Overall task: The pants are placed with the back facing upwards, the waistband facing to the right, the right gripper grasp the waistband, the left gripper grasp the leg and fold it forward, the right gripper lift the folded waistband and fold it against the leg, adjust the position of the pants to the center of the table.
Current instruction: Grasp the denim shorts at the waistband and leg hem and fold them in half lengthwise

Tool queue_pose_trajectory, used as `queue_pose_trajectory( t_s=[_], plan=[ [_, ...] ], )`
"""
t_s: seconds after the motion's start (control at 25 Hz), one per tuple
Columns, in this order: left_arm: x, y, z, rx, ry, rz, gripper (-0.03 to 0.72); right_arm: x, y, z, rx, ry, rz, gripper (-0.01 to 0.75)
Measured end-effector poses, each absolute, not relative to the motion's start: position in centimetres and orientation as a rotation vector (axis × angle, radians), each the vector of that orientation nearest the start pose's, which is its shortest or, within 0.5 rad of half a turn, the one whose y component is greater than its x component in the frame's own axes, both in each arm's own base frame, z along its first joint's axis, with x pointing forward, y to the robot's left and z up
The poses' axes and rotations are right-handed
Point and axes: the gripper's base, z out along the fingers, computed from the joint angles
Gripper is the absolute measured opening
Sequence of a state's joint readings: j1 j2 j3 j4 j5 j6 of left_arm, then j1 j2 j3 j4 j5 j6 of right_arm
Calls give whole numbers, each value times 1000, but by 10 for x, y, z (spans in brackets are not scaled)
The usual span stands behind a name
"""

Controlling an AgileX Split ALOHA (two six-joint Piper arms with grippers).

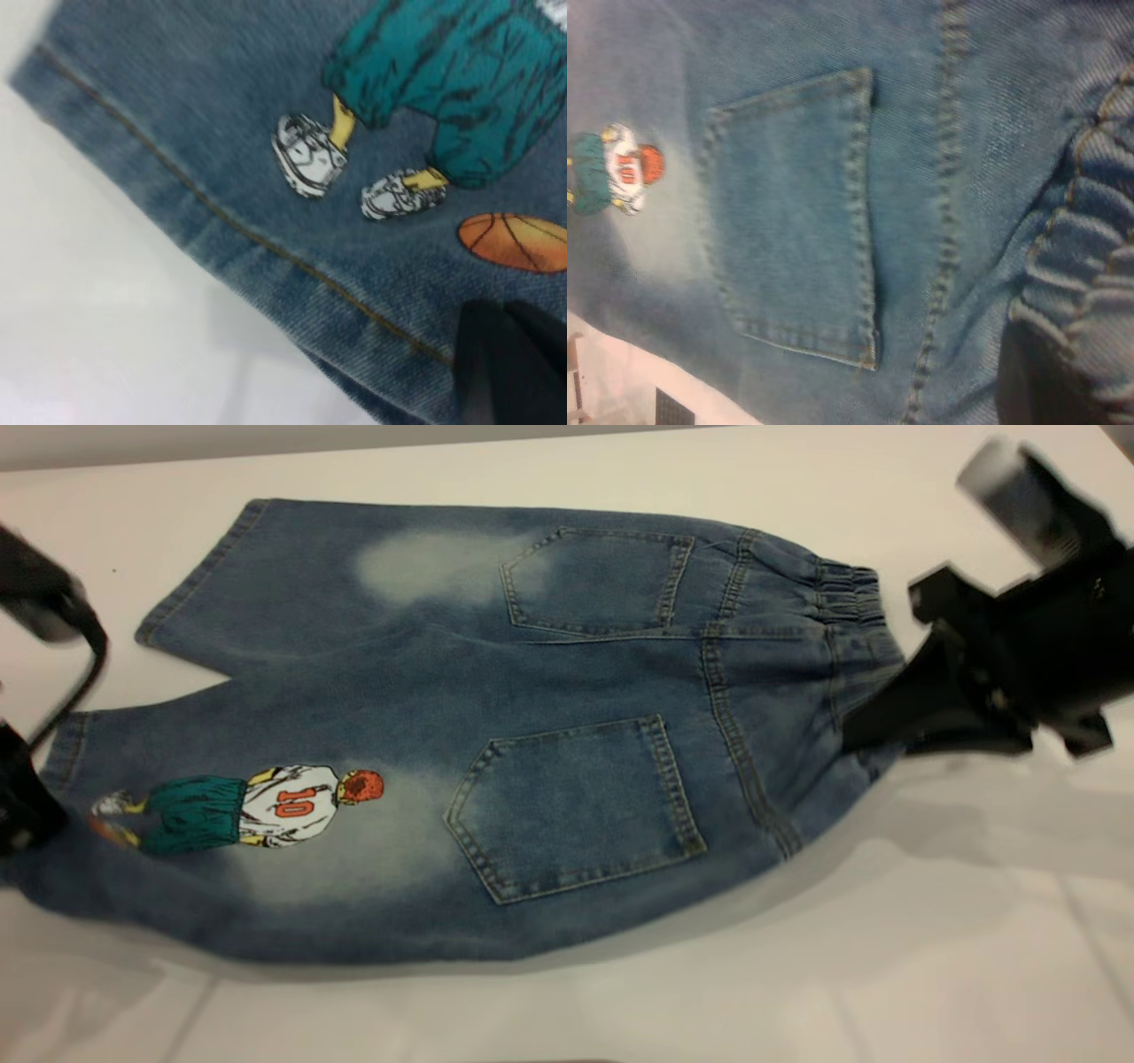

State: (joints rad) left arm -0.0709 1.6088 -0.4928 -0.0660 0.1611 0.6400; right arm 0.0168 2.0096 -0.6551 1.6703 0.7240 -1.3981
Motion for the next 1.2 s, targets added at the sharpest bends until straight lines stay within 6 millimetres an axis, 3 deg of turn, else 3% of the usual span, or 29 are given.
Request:
queue_pose_trajectory(
  t_s=[0.48, 0.6, 0.8, 1.04, 1.2],
  plan=[
    [216, -24, 138, 917, 2628, 84, 4, 266, 67, 75, 114, 2754, 1130, 40],
    [208, -24, 142, 912, 2650, 65, 4, 255, 69, 76, 139, 2784, 1179, 40],
    [207, -24, 166, 842, 2552, 86, 4, 239, 69, 88, 199, 2792, 1208, 40],
    [247, -28, 201, 680, 2414, 104, 4, 251, 72, 98, 424, 2747, 1301, 40],
    [284, -31, 205, 692, 2388, 125, 4, 278, 73, 110, 588, 2676, 1347, 40]
  ],
)
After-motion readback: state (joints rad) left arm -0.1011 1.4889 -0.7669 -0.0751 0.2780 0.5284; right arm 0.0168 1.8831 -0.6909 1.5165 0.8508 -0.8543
